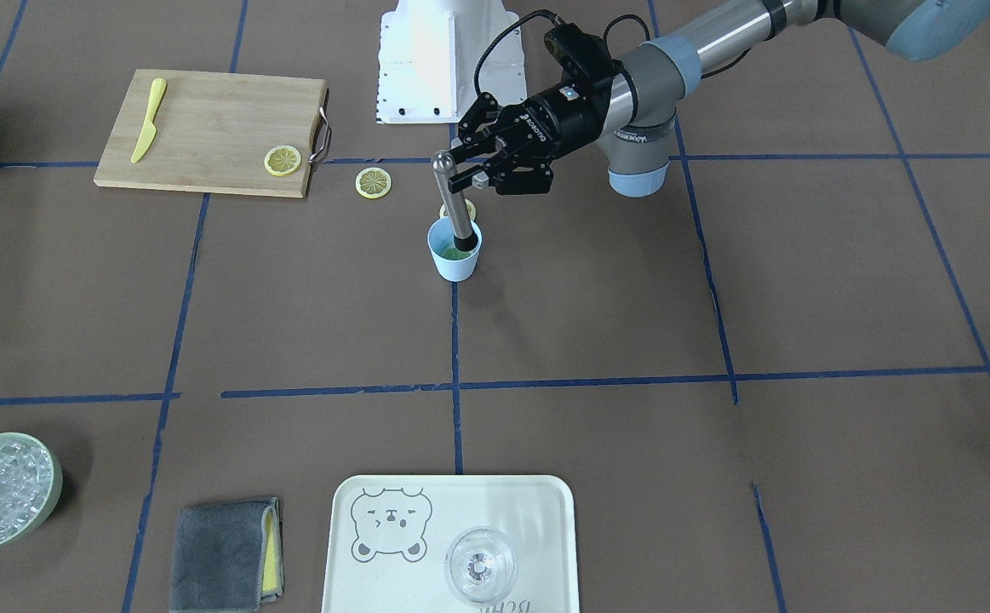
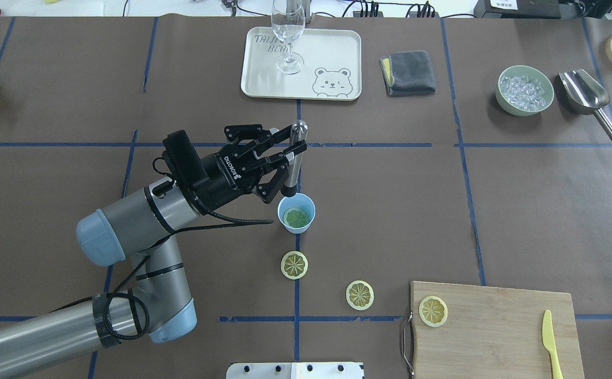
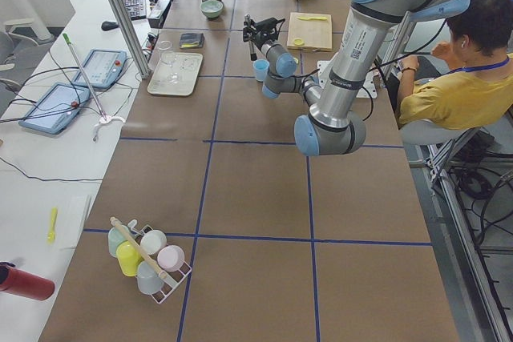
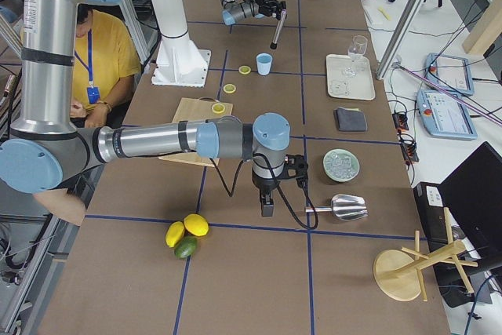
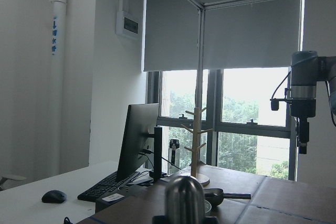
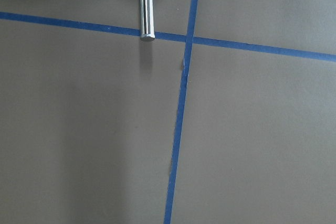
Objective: Squeeze lemon into cup
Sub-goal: 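Lower the muddler into the blue cup and press the lemon with the left gripper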
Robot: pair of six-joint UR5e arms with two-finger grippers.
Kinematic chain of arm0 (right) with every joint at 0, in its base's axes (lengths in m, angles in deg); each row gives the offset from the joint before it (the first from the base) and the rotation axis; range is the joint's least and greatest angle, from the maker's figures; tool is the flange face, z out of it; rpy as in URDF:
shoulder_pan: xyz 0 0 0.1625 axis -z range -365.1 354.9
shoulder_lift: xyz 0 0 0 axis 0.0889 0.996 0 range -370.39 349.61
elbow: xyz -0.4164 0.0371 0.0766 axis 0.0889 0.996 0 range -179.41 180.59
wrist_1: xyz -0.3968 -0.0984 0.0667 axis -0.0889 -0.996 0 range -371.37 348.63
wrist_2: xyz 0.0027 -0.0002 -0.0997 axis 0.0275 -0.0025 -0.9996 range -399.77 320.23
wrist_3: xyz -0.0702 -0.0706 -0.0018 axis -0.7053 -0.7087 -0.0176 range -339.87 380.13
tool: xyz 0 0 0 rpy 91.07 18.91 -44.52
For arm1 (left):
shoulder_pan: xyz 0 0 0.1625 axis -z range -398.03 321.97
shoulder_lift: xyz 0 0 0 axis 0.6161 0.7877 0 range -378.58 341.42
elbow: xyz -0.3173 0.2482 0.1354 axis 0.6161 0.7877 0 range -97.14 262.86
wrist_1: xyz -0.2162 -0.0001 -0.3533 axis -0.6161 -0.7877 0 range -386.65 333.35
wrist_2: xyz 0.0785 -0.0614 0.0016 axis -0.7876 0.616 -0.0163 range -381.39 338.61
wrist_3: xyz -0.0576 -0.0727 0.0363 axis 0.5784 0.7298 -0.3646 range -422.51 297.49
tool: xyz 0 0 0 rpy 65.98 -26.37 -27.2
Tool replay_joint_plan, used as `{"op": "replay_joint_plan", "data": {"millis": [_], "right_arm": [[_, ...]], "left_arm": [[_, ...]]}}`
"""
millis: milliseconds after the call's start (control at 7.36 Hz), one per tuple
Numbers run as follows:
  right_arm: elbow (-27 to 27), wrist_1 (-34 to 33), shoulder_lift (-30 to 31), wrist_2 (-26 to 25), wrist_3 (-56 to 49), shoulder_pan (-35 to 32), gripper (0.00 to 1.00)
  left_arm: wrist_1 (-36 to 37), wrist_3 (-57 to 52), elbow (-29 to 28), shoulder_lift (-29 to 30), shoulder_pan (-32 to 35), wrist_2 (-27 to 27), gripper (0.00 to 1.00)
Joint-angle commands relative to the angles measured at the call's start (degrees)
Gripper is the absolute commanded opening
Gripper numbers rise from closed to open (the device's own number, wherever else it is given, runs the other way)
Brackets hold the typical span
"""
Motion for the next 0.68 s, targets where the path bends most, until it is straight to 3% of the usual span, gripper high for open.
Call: {"op": "replay_joint_plan", "data": {"millis": [0,543], "right_arm": [[0.0,0.0,0.0,0.0,0.0,-0.1,1.00],[0.0,0.0,0.0,0.1,0.1,-0.3,1.00]], "left_arm": [[-1.6,-0.7,-1.1,0.2,-1.8,-0.4,0.00],[-4.5,-3.1,-7.2,0.3,-4.5,-2.1,0.00]]}}
